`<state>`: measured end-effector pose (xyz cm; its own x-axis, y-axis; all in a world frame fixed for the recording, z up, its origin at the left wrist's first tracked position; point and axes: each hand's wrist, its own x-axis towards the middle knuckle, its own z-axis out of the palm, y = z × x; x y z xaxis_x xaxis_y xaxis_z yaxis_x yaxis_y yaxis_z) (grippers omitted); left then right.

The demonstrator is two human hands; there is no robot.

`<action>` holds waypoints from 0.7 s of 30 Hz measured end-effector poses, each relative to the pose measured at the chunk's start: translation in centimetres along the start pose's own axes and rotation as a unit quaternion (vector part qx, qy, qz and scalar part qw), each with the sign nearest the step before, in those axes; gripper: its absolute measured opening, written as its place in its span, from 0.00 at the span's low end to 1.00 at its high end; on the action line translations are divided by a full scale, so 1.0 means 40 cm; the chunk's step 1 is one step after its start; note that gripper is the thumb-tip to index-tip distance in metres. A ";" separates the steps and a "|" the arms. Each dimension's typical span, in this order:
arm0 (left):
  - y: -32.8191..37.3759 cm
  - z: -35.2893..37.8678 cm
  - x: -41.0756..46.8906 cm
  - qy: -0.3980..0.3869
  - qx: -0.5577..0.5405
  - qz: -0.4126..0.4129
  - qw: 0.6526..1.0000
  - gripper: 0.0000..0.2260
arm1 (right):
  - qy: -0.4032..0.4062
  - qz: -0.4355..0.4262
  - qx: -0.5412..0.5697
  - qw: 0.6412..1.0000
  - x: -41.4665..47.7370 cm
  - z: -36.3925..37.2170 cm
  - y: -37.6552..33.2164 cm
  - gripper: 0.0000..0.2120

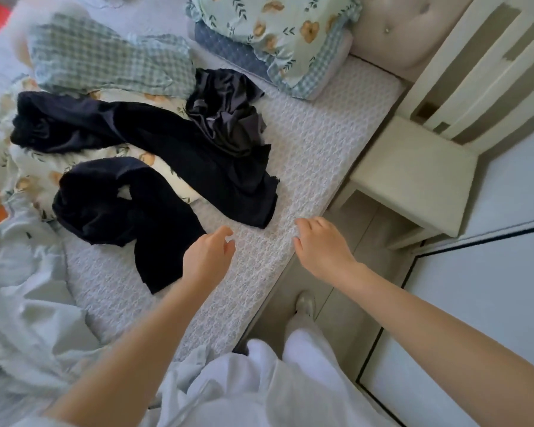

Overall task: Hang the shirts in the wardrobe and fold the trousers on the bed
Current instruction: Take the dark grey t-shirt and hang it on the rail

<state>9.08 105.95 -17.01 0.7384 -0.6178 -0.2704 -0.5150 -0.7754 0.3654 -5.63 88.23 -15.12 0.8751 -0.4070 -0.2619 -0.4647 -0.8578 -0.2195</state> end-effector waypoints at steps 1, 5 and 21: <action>0.014 0.006 0.018 0.001 -0.006 -0.021 1.000 0.13 | -0.015 -0.011 -0.007 1.000 0.034 -0.009 0.023 0.19; 0.077 0.020 0.097 -0.005 -0.025 -0.094 0.995 0.12 | -0.049 -0.046 -0.014 0.998 0.171 -0.058 0.097 0.17; 0.065 0.024 0.593 -0.007 -0.027 -0.184 0.983 0.12 | -0.122 -0.077 -0.033 0.989 0.678 -0.091 0.211 0.17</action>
<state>24.83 89.16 -23.34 0.8639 -0.2991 -0.4053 -0.1900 -0.9387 0.2877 14.66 68.80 -20.65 0.8723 -0.1879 -0.4514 -0.3107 -0.9259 -0.2149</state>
